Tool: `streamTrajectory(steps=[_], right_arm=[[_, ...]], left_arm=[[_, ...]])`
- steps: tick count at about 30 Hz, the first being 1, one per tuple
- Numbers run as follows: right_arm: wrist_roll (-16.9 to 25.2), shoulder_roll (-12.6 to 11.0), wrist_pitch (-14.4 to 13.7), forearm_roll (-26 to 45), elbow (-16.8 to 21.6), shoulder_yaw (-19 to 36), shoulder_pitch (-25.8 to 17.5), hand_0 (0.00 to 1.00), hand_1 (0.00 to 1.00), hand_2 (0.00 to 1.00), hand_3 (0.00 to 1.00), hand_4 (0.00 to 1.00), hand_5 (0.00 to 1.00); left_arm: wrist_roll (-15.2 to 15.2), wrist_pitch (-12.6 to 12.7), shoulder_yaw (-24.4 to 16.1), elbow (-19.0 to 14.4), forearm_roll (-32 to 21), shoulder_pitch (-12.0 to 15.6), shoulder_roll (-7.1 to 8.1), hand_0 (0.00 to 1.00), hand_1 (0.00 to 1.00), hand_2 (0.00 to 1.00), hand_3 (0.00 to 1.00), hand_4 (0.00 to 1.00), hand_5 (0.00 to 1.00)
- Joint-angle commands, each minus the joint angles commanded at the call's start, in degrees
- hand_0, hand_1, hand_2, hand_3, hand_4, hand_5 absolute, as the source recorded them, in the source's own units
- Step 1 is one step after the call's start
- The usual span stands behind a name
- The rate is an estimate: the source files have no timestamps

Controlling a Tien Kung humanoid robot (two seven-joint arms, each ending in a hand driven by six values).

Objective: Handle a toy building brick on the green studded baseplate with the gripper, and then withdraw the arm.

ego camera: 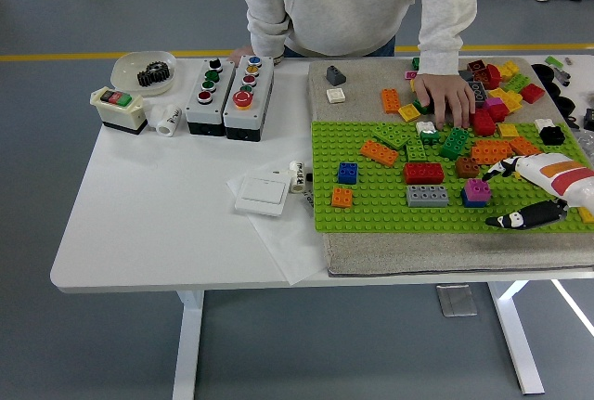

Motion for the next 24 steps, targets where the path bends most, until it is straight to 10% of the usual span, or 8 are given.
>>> streamTrajectory(steps=[24], right_arm=[[2.49, -0.90, -17.22, -2.90, -17.36, -2.78, 4.22, 0.697, 0.683, 0.726, 0.642, 0.852, 0.262]], left_arm=[[0.29, 0.07, -0.40, -0.05, 0.58, 0.20, -0.05, 0.801, 0.846, 0.842, 0.745, 0.809, 0.677]])
